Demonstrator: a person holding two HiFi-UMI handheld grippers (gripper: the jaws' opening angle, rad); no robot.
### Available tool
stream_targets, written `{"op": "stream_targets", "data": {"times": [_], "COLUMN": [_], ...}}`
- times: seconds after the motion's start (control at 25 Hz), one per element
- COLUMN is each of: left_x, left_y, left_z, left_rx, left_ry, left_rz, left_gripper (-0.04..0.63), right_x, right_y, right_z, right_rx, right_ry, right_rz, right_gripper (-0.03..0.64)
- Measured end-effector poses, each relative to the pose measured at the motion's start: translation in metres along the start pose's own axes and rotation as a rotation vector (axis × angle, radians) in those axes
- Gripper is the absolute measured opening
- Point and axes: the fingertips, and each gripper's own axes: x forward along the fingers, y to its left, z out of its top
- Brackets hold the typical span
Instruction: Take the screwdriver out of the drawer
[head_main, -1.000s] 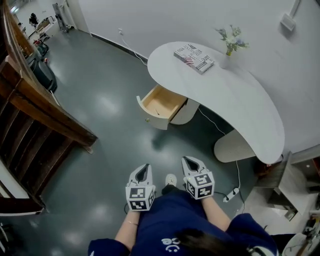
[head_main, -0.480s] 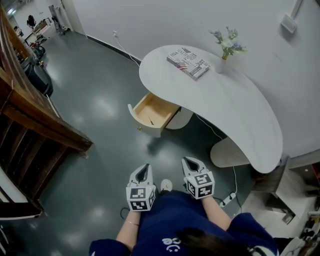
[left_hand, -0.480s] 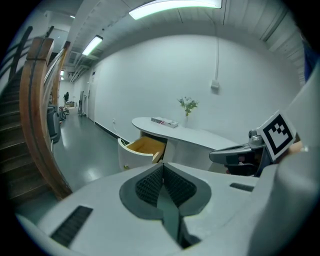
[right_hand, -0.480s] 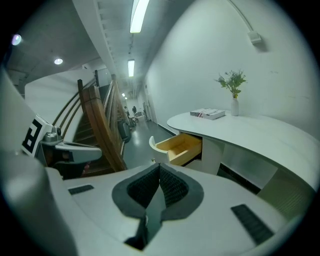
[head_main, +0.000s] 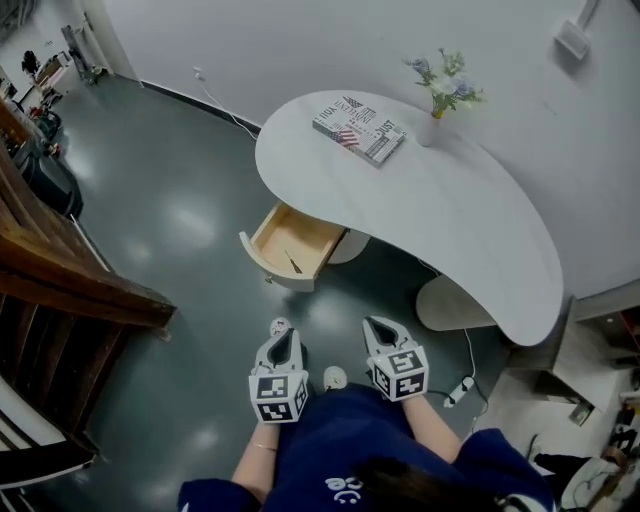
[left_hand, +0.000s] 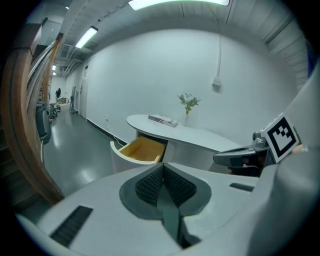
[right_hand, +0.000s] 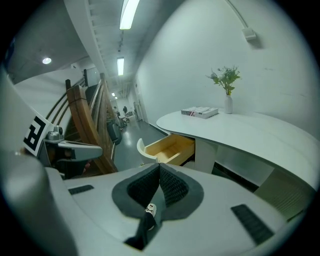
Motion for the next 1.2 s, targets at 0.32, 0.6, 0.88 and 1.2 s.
{"op": "stream_targets", "data": {"times": [0.32,0.6,0.88,1.2], "left_x": [0.060,0.099,0.126,0.139], "left_y": [0.053,0.101,0.127,0.152], "left_z": [0.047,0.081,0.098,0.100], "left_rx": [0.018,0.043,0.098,0.080], "left_ry": [0.025,0.045,0.082,0.124], "left_rz": [-0.052,-0.103,-0.183,-0.178], "left_gripper": [0.005,0.005,0.005,0.005], "right_x": [0.062,0.105,0.146,0.181], "right_y": [-0.011,-0.021,-0.010,0.009], "right_z": [0.041,0.079,0.098,0.099], "right_rx": [0.055,0.104,0.130,0.095], "right_ry": [0.016,-0.002,-0.001,0.089], "right_rz": [-0.055,-0.144,-0.180,-0.142], "right_gripper": [0.008,0.008,0.008,0.008]}}
